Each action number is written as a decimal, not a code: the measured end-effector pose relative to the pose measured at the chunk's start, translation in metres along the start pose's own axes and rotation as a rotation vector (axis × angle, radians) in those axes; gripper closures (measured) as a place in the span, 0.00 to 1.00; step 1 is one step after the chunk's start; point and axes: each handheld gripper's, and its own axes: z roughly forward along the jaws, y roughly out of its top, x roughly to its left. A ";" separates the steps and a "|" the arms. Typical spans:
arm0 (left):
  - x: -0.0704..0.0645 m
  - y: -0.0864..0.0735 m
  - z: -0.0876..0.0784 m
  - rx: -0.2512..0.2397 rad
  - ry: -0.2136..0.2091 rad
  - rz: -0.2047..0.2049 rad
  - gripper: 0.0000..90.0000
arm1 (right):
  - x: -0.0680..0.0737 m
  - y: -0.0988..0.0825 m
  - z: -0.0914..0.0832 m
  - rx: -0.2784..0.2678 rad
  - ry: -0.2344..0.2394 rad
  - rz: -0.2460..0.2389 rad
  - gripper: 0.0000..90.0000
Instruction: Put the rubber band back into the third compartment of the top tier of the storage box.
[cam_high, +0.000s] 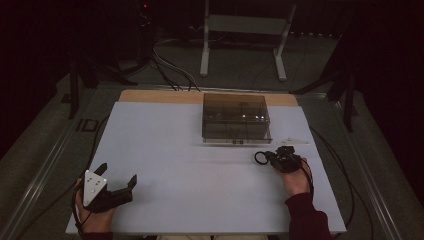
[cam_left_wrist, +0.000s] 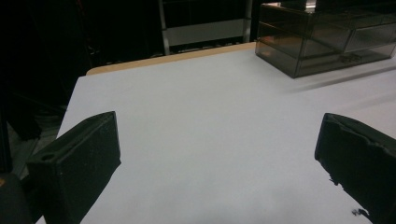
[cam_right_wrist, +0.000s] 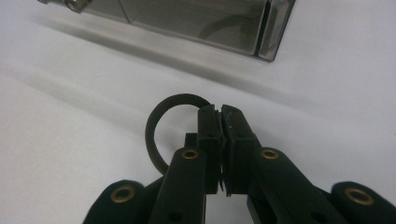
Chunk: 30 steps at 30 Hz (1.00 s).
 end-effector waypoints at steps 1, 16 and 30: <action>0.000 0.000 0.000 0.000 -0.001 -0.001 0.01 | 0.000 0.000 -0.001 -0.003 0.001 0.001 0.98; 0.000 0.000 0.000 0.004 0.001 -0.001 0.01 | 0.004 0.007 -0.014 -0.033 0.012 -0.011 0.98; 0.000 0.000 0.000 0.004 0.002 -0.002 0.01 | 0.006 0.018 -0.025 -0.063 0.010 -0.024 0.98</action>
